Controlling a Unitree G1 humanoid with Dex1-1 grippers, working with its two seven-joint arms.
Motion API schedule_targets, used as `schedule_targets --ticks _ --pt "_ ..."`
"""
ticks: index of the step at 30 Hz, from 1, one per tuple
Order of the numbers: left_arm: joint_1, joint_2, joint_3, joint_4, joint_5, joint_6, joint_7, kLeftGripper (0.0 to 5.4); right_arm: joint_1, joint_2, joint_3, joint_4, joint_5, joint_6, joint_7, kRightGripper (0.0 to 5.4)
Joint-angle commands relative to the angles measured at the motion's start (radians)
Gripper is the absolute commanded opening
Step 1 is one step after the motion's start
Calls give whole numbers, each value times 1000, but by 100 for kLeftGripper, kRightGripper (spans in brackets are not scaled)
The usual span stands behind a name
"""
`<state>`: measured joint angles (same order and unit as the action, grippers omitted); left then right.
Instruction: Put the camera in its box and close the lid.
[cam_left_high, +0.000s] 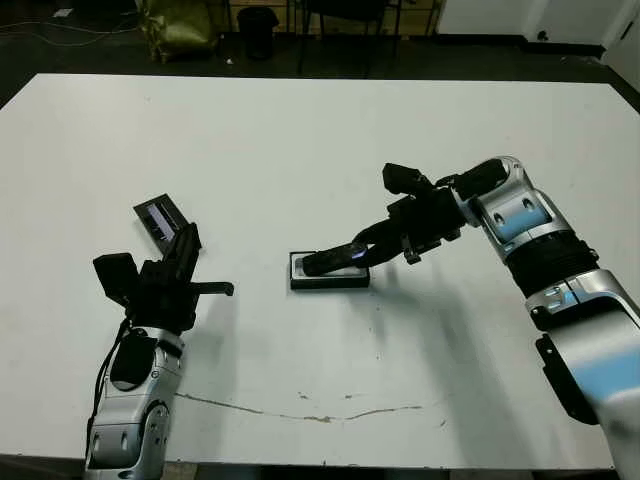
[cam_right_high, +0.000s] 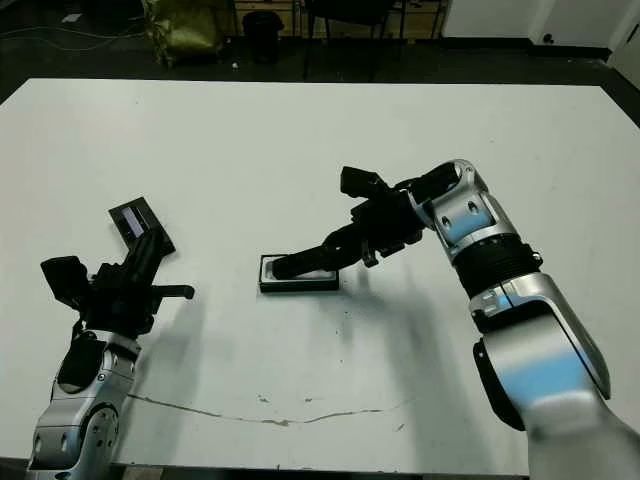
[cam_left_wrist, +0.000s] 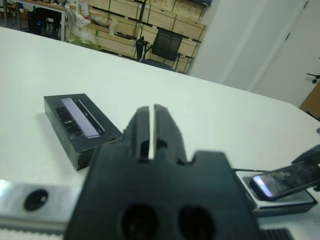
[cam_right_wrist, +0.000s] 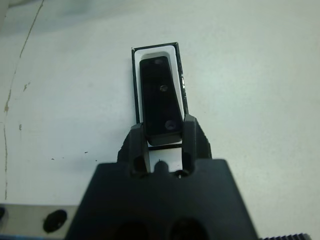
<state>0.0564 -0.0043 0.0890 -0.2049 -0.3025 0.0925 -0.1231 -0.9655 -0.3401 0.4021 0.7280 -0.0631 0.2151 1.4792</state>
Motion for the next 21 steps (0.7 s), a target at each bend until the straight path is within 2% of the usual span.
schedule_targets --ticks 1,7,13,18,21 --pt "18 2 3 21 3 -1 -5 0 -8 11 17 10 -19 -4 -6 22" --pt "20 -2 2 16 3 6 3 0 -6 21 26 16 -31 -38 -10 22" --pt "22 -2 2 17 5 3 4 0 -14 41 31 44 -33 -28 1 22" --pt "24 -2 2 11 5 10 8 0 -13 54 33 62 -35 -79 1 22" --pt "24 -2 5 17 -3 5 0 0 -15 66 34 72 -36 -67 -1 22"
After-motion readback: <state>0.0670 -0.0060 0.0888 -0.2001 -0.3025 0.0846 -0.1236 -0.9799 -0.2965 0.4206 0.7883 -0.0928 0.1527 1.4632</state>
